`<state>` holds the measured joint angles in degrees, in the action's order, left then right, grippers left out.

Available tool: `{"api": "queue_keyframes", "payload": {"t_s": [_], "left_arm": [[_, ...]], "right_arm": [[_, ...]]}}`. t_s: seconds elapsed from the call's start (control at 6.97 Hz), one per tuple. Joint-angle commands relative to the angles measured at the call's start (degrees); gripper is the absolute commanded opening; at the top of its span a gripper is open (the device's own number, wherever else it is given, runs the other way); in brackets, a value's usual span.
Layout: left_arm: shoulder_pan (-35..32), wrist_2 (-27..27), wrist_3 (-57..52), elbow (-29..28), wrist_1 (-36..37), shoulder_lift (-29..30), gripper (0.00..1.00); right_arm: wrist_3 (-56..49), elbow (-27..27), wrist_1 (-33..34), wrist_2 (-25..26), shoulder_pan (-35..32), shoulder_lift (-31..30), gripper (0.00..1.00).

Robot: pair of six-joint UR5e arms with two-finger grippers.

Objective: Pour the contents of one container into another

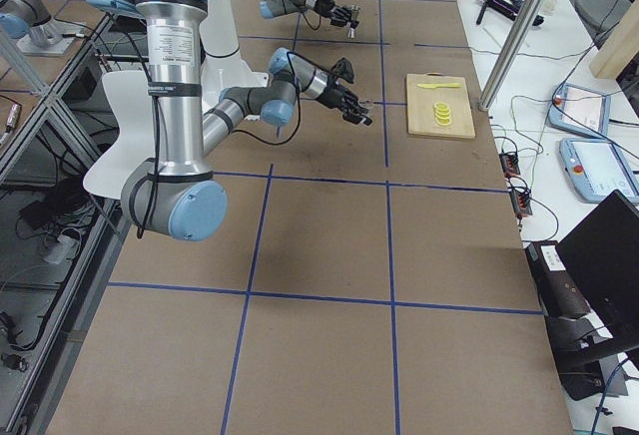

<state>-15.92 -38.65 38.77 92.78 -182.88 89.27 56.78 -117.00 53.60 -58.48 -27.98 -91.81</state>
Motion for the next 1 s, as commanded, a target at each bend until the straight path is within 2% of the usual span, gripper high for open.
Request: {"api": "queue_keyframes", "payload": {"t_s": [0.0,0.14,0.43,0.57,0.86], "left_arm": [[0.1,6.0,8.4,-4.9,-5.9,-4.4,0.0],[0.2,6.0,14.1,-7.2,-5.9,-4.5,0.0],[1.3,5.3,14.6,-9.3,-5.2,-4.5,0.0],[2.0,5.4,15.1,-12.2,-5.1,-4.6,0.0],[4.0,5.9,15.4,-13.0,-5.0,-4.8,0.0]], "right_arm": [[-0.2,6.2,-9.8,-0.4,-0.8,-1.6,0.11],[-0.2,6.2,-9.9,-0.4,-0.7,-1.9,0.11],[-0.2,6.3,-9.9,-0.4,-0.7,-2.0,0.11],[-0.4,6.3,-9.9,-0.4,-0.6,-2.0,0.11],[-0.3,6.3,-9.9,-0.3,-0.5,-1.7,0.11]]}}
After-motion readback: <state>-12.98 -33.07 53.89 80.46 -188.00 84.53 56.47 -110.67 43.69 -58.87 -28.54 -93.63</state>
